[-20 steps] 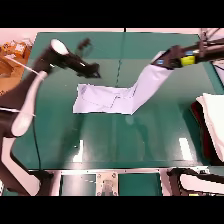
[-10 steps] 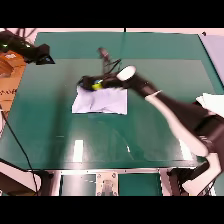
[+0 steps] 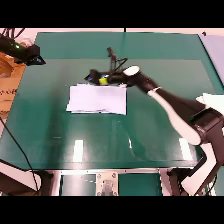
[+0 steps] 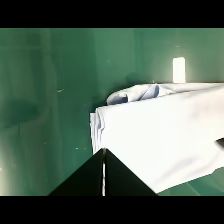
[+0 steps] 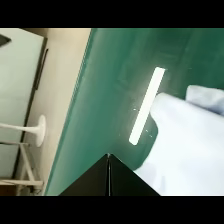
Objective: Fold the shirts.
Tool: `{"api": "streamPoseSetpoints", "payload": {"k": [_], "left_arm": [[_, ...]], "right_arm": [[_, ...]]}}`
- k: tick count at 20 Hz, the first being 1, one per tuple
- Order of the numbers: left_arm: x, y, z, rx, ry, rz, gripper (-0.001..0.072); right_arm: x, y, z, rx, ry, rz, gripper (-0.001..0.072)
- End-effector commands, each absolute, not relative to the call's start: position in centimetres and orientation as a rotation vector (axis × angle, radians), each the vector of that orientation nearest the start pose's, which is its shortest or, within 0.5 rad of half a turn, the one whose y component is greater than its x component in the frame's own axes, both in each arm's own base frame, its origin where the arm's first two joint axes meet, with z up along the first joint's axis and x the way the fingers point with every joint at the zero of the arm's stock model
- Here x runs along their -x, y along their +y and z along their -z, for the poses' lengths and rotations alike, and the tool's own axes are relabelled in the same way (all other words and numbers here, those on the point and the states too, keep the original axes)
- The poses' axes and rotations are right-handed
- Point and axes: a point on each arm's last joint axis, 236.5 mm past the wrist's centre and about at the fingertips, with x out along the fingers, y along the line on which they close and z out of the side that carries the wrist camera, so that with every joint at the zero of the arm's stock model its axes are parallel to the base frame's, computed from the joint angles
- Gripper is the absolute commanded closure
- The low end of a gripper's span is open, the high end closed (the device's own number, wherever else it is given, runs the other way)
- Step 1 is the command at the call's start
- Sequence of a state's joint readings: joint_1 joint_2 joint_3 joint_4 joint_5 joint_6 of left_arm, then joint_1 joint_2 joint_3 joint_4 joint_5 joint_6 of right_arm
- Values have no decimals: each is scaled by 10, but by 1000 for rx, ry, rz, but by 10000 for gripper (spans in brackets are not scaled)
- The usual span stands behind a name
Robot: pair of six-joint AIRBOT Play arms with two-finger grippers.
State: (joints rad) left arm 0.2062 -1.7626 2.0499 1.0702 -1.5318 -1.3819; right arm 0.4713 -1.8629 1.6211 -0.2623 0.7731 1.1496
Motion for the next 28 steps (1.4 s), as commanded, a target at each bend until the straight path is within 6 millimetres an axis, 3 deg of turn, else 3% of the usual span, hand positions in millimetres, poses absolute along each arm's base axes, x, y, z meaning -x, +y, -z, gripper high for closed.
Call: {"api": "streamPoseSetpoints", "payload": {"k": [1, 2, 5, 6, 7, 8, 10, 12, 17, 18, 20, 22, 24, 26, 28], "left_arm": [[-507, -8, -113, 281, 1130, 347, 682], [-507, -8, -113, 281, 1129, 346, 682], [-508, -7, -113, 281, 1127, 345, 682], [-509, -7, -113, 280, 1122, 342, 682], [-511, -6, -114, 281, 1115, 339, 682], [-511, -6, -114, 281, 1113, 338, 682], [-512, -6, -114, 281, 1111, 336, 682], [-513, -5, -114, 280, 1107, 334, 682], [-512, -4, -113, 276, 1111, 330, 682], [-512, -4, -113, 276, 1112, 330, 682], [-511, -4, -113, 275, 1116, 331, 682], [-510, -5, -112, 275, 1121, 333, 682], [-507, -5, -111, 275, 1135, 338, 682], [-506, -6, -111, 275, 1140, 340, 682], [-504, -6, -110, 274, 1147, 342, 682]], "right_arm": [[-478, 333, -72, -772, 1046, -899, 697], [-478, 304, -62, -741, 1088, -840, 697], [-463, 212, -5, -656, 1254, -571, 689], [-455, 194, 13, -657, 1304, -526, 513], [-448, 183, 32, -679, 1337, -485, 252], [-443, 178, 47, -695, 1351, -450, 177], [-436, 179, 73, -710, 1357, -394, 177], [-427, 198, 87, -708, 1383, -410, 177], [-418, 280, 101, -796, 1383, -506, 178], [-420, 291, 96, -826, 1367, -514, 187], [-434, 304, 74, -835, 1312, -562, 683], [-456, 307, 34, -826, 1220, -615, 696], [-485, 294, -28, -822, 1075, -653, 697], [-510, 258, -101, -810, 905, -664, 697], [-522, 205, -166, -821, 765, -627, 697]]}}
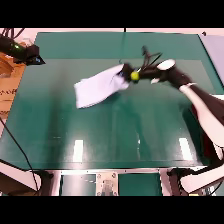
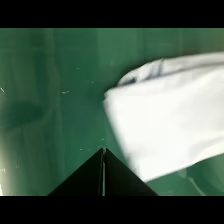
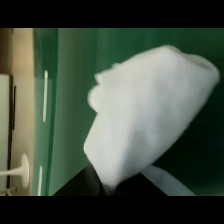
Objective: Fold the shirts.
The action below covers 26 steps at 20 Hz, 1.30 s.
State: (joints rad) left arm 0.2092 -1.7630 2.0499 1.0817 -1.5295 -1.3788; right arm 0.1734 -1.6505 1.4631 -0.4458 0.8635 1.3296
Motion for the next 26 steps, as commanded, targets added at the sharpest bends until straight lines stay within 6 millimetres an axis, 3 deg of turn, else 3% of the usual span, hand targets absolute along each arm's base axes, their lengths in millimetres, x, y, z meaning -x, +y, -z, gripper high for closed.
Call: {"api": "streamPoseSetpoints", "payload": {"k": [1, 4, 6, 10, 13, 15, 19, 22, 26], "left_arm": [[-503, -6, -110, 274, 1150, 343, 682], [-500, -7, -109, 274, 1162, 348, 682], [-498, -7, -108, 274, 1174, 352, 682], [-495, -8, -108, 274, 1184, 356, 682], [-496, -8, -108, 274, 1183, 355, 682], [-496, -8, -108, 276, 1183, 354, 682], [-495, -8, -107, 277, 1185, 354, 682], [-493, -9, -107, 278, 1193, 357, 682], [-493, -9, -107, 278, 1195, 358, 682]], "right_arm": [[-525, 170, -193, -835, 699, -584, 697], [-516, 59, -245, -895, 566, -435, 697], [-499, -20, -260, -932, 508, -306, 697], [-437, -166, -256, -968, 454, 25, 697], [-375, -236, -240, -960, 478, 236, 697], [-338, -259, -229, -949, 520, 339, 697], [-266, -284, -199, -974, 633, 568, 697], [-229, -283, -166, -1024, 708, 660, 697], [-172, -276, -106, -1135, 871, 814, 697]]}}
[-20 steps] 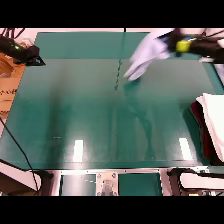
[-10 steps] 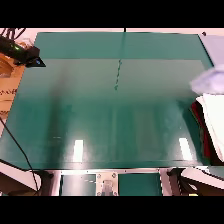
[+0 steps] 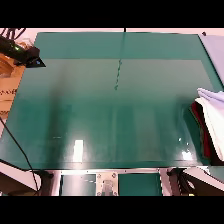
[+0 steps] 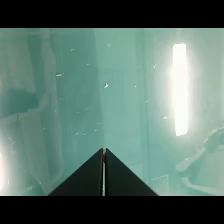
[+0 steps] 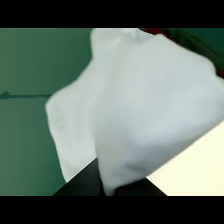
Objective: Fold the shirts.
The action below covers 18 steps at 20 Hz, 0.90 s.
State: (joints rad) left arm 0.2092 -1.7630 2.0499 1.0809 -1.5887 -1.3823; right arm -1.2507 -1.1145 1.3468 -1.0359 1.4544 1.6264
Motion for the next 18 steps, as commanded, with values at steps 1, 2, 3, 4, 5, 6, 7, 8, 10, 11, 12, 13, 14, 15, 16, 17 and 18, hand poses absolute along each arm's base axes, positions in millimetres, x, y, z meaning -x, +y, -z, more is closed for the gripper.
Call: {"api": "streamPoseSetpoints", "payload": {"k": [1, 2, 3, 4, 5, 6, 7, 8, 10, 11, 12, 13, 14, 15, 16, 17, 18], "left_arm": [[-493, -9, -107, 278, 1194, 359, 682], [-493, -9, -107, 279, 1194, 360, 682], [-493, -10, -107, 279, 1194, 361, 682], [-493, -10, -107, 279, 1194, 361, 682], [-493, -9, -107, 280, 1194, 360, 682], [-493, -10, -107, 279, 1194, 361, 682], [-493, -9, -107, 280, 1193, 360, 682], [-493, -9, -107, 280, 1192, 360, 682], [-494, -9, -107, 280, 1189, 359, 682], [-494, -10, -107, 281, 1192, 360, 682], [-493, -10, -106, 281, 1195, 360, 682], [-493, -10, -105, 281, 1196, 360, 682], [-493, -10, -105, 282, 1196, 360, 682], [-493, -10, -105, 282, 1195, 360, 682], [-493, -10, -105, 281, 1194, 361, 682], [-494, -11, -106, 282, 1192, 367, 682], [-493, -11, -106, 283, 1192, 368, 683]], "right_arm": [[-159, -273, -91, -1149, 917, 847, 697], [-148, -271, -79, -1157, 957, 875, 697], [-137, -269, -67, -1157, 1004, 905, 697], [-127, -267, -56, -1155, 1042, 931, 697], [-118, -265, -46, -1148, 1082, 952, 697], [-109, -263, -38, -1138, 1119, 973, 696], [-99, -262, -32, -1128, 1156, 998, 696], [-93, -261, -28, -1121, 1178, 1012, 696], [-92, -259, -26, -1124, 1188, 1014, 695], [-91, -258, -26, -1126, 1192, 1013, 646], [-89, -256, -25, -1127, 1206, 1014, 466], [-83, -255, -25, -1122, 1230, 1026, 221], [-78, -251, -25, -1126, 1259, 1032, 107], [-76, -245, -27, -1148, 1275, 1033, 107], [-76, -243, -33, -1177, 1272, 1050, 108], [-81, -240, -40, -1198, 1262, 1041, 113], [-92, -236, -48, -1208, 1249, 999, 158]]}}
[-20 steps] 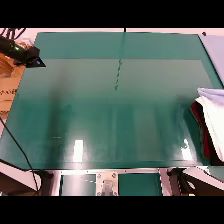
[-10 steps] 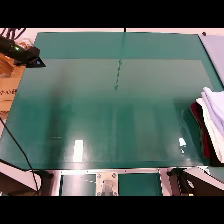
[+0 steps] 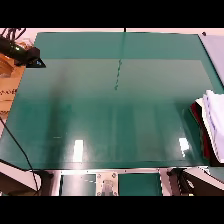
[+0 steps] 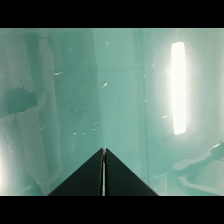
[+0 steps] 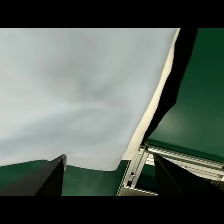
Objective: Fold the shirts.
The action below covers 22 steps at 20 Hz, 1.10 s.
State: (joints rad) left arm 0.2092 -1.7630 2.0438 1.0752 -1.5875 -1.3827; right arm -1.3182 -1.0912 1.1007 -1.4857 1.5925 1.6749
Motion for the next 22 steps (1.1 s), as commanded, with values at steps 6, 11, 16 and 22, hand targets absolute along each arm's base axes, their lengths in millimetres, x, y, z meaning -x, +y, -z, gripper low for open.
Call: {"api": "streamPoseSetpoints", "payload": {"k": [6, 11, 16, 22], "left_arm": [[-471, -22, -116, 270, 1236, 396, 683], [-414, -70, -73, 238, 1413, 450, 684], [-362, -107, -16, 141, 1466, 426, 684], [-356, -119, -5, 133, 1471, 438, 682]], "right_arm": [[-247, -180, -94, -997, 1123, 520, 696], [-347, -37, -83, -546, 1159, 92, 696], [-358, 64, -22, -327, 1231, -80, 696], [-368, 69, -14, -321, 1225, -87, 696]]}}
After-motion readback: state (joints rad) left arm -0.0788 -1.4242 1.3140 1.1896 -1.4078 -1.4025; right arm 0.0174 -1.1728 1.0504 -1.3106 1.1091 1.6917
